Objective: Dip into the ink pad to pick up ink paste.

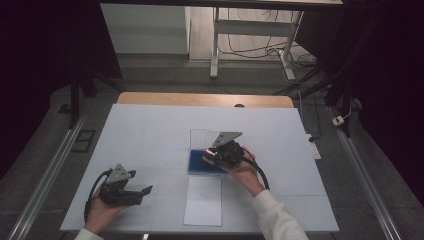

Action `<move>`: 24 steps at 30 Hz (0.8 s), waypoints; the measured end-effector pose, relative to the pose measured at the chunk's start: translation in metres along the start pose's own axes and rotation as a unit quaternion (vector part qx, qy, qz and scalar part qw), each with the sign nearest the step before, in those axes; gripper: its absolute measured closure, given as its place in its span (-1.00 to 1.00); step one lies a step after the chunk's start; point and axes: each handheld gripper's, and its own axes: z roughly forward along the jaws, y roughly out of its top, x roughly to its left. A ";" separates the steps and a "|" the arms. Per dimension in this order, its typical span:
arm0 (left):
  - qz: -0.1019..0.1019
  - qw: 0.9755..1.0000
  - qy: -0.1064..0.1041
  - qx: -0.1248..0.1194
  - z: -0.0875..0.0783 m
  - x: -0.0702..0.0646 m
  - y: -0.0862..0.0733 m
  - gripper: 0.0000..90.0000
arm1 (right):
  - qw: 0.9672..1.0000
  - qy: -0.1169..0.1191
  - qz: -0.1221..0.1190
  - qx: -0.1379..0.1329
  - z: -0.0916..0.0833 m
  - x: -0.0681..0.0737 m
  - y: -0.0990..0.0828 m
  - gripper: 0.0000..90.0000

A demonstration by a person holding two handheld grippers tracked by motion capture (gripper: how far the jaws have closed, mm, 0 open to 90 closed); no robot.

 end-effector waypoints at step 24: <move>-0.002 1.000 0.001 0.000 0.000 0.001 0.000 -0.63 | 0.999 -0.012 -0.043 0.028 0.007 0.012 0.010 0.56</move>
